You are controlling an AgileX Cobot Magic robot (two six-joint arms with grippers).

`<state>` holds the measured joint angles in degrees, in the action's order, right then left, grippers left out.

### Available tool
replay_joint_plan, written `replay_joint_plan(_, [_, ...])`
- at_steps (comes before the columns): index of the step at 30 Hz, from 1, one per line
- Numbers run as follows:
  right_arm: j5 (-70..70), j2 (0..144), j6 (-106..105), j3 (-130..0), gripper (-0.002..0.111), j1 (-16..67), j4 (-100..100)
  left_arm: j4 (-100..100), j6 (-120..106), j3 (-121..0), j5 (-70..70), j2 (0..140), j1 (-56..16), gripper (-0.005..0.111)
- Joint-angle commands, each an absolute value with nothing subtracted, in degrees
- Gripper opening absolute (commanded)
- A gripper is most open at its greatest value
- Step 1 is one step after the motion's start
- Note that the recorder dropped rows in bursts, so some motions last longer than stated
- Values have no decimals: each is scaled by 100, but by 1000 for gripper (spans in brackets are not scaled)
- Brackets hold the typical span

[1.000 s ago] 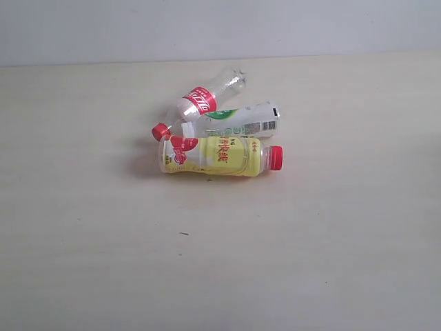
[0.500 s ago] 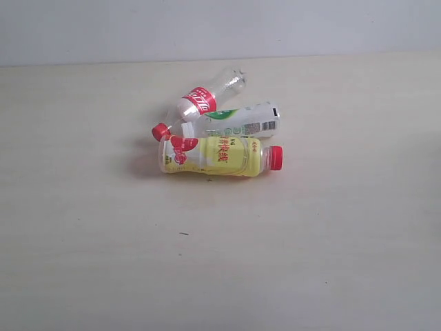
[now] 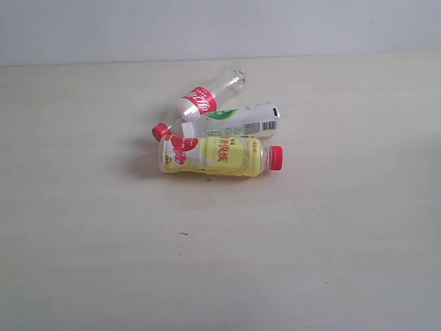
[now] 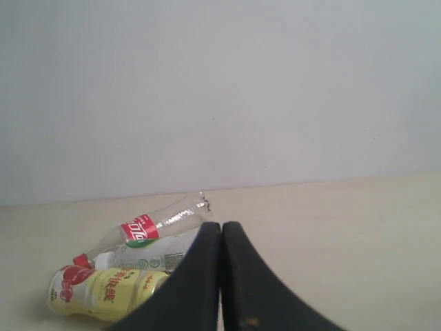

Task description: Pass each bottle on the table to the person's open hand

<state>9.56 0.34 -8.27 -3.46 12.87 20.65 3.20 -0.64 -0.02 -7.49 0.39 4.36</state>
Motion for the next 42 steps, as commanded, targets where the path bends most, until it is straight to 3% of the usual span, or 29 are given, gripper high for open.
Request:
replay_joint_plan(1, [1085,0,-942,-319,0,1268,1911,309,-82,0,-720,0,407,8])
replay_joint_plan(35, [504,0,-703,-319,0,1268,1954,309,-82,0,-720,0,407,8])
replay_joint_plan(42, [-465,0,-560,-319,0,1268,2057,309,-82,0,-720,0,407,8])
